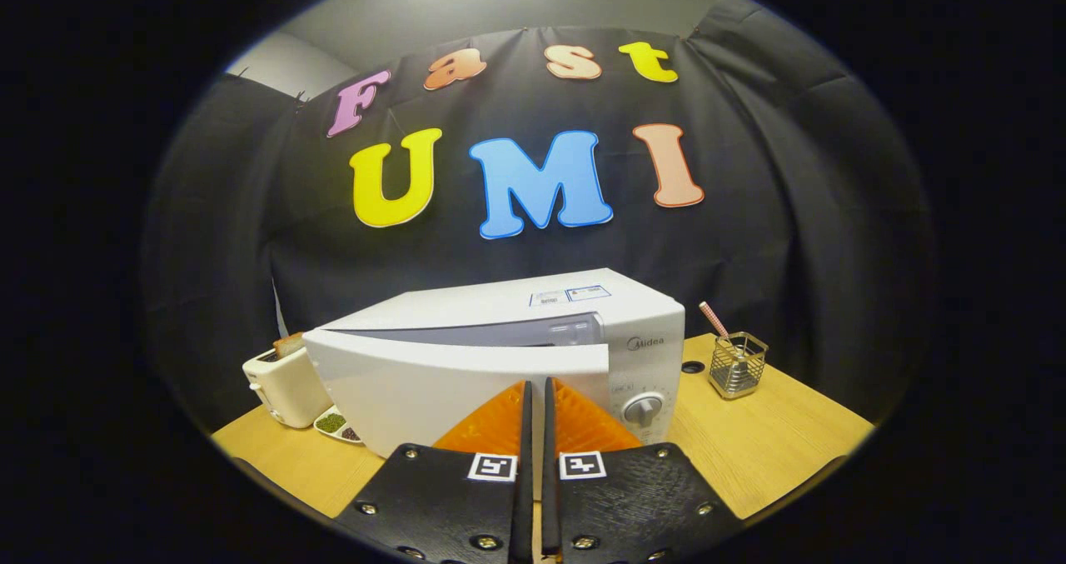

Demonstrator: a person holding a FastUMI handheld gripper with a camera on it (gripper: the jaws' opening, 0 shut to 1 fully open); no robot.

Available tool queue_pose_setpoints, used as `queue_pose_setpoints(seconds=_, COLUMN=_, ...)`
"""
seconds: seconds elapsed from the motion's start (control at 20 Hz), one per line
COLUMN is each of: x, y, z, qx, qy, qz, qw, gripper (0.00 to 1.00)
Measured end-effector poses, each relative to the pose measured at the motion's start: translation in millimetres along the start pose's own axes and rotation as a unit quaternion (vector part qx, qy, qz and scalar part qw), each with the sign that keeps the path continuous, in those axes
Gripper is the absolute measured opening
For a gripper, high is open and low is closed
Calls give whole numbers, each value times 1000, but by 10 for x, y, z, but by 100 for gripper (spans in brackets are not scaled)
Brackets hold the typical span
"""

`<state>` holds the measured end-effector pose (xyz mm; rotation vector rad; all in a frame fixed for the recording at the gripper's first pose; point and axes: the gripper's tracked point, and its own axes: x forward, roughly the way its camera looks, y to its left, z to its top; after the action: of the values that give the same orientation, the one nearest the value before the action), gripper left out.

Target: Open the microwave, put the food inside, and close the microwave door.

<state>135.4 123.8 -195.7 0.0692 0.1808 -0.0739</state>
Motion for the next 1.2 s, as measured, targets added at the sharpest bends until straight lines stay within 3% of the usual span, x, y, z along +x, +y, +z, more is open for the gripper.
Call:
queue_pose_setpoints(seconds=0.4, x=460, y=-111, z=57, qx=23, qy=-5, qz=12, qw=1000, gripper=4)
queue_pose_setpoints(seconds=0.75, x=548, y=-142, z=127, qx=16, qy=-17, qz=7, qw=1000, gripper=2)
queue_pose_setpoints(seconds=0.95, x=558, y=-94, z=86, qx=-4, qy=-23, qz=31, qw=999, gripper=1)
queue_pose_setpoints(seconds=1.0, x=519, y=-85, z=57, qx=-8, qy=-21, qz=29, qw=999, gripper=24)
queue_pose_setpoints(seconds=1.2, x=280, y=-182, z=190, qx=-35, qy=-19, qz=14, qw=999, gripper=57)
